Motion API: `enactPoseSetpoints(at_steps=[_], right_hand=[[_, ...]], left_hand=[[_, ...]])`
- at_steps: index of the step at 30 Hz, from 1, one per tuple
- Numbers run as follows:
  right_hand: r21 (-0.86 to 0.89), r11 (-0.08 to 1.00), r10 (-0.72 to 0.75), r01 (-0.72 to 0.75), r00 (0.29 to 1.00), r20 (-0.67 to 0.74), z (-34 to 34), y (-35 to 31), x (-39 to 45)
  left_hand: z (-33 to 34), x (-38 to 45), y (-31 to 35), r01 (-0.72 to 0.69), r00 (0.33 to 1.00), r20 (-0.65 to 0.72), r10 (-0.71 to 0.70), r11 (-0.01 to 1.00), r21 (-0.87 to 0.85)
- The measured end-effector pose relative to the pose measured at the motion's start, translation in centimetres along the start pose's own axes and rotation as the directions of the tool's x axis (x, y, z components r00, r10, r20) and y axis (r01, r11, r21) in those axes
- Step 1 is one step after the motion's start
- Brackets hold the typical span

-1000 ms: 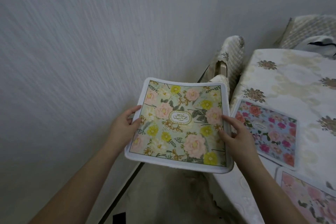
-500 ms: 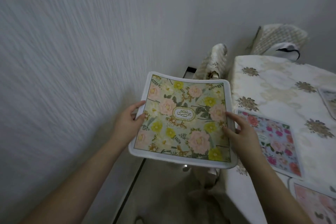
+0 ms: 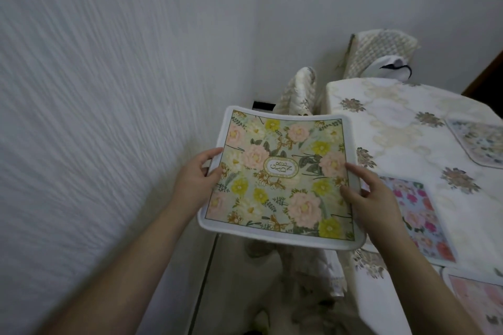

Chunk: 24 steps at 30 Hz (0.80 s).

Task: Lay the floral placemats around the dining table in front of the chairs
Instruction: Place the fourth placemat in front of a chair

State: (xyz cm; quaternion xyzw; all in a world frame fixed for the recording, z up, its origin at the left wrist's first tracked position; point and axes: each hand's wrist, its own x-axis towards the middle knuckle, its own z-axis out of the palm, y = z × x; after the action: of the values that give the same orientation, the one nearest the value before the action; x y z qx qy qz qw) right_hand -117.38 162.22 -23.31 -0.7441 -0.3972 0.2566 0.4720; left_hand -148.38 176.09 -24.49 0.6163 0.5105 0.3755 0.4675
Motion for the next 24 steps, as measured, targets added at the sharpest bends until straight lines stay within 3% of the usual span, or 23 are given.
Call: enactPoseSetpoints(at_steps=[5,11,24], right_hand=[[0.021,1.0,0.003,-0.003,1.0,-0.023,1.4,0.4,4.9],[0.053,0.998,-0.017,0.019,0.999,-0.028,3.6,-0.6,10.9],[0.04,0.999,0.022,-0.019,0.997,-0.073,5.4,-2.7,20.0]], left_hand=[[1.0,5.3,0.3,0.023,1.0,0.019,-0.023,0.999,-0.023],[1.7,11.3,1.9,0.03,0.998,-0.052,-0.03,1.0,-0.005],[2.9,21.7,3.3,0.051,0.999,-0.009,-0.051,0.998,-0.021]])
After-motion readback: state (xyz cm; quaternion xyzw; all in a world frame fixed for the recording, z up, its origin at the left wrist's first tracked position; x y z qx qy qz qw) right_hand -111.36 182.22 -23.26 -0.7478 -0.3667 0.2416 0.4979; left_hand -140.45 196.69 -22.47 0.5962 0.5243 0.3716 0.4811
